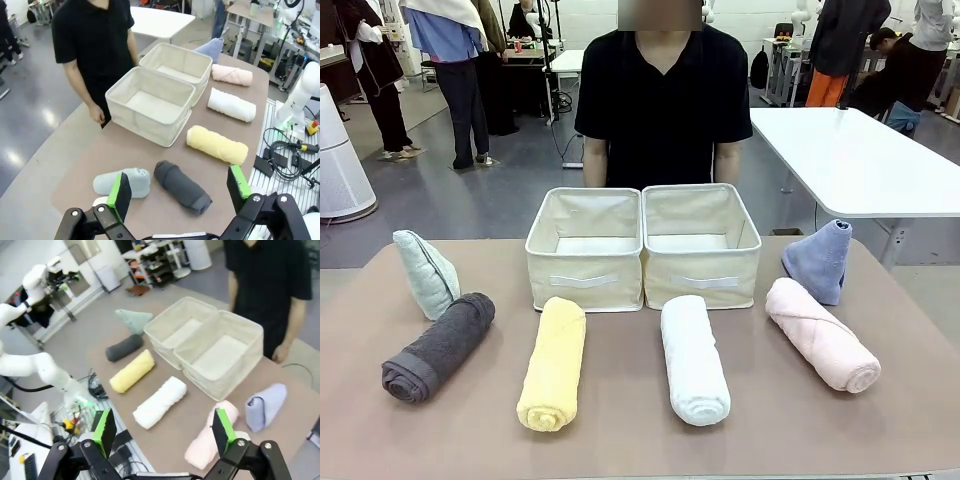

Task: Sort the towels based on their folding style.
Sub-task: Pick up one triangle-folded towel and place it in the left Fabric basket.

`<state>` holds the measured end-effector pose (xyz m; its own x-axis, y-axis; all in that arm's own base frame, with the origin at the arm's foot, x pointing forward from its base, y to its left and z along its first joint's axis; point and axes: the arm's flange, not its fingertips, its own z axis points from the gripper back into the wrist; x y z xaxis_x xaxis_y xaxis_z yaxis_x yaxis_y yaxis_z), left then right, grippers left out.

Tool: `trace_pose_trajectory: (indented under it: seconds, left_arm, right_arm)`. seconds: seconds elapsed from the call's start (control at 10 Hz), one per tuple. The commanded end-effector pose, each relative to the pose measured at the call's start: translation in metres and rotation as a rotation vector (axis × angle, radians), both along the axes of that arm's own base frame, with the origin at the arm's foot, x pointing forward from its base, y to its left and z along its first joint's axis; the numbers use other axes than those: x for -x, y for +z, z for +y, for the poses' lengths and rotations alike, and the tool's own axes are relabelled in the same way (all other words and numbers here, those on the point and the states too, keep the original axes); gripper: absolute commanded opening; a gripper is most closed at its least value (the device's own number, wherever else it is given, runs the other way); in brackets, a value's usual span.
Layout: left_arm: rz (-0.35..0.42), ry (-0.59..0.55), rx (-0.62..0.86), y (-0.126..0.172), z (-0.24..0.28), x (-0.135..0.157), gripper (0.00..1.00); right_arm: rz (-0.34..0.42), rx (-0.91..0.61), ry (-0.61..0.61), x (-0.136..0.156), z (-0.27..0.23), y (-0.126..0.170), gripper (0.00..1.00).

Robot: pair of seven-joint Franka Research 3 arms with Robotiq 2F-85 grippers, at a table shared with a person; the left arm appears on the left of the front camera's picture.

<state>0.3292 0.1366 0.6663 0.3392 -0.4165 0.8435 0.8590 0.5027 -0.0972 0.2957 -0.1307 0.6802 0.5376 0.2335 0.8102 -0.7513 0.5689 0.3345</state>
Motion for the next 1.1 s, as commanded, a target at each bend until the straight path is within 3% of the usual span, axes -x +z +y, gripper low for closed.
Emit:
trace_pose_trajectory:
  seconds: [0.0,0.3,0.4,1.0]
  left_arm:
    - [0.021,0.077,-0.045,-0.004,-0.002,0.014,1.0]
    - [0.036,0.101,-0.071,-0.005,-0.006,0.017,1.0]
    - [0.013,0.067,-0.039,-0.001,0.006,0.013,1.0]
    - [0.013,0.067,-0.039,-0.001,0.006,0.013,1.0]
  right_arm:
    - [0.012,0.034,-0.074,0.007,0.006,-0.008,1.0]
    - [0.015,0.042,-0.129,0.007,0.003,-0.009,1.0]
    - [-0.01,0.036,-0.068,0.008,-0.004,-0.003,1.0]
    - [-0.01,0.036,-0.068,0.008,-0.004,-0.003,1.0]
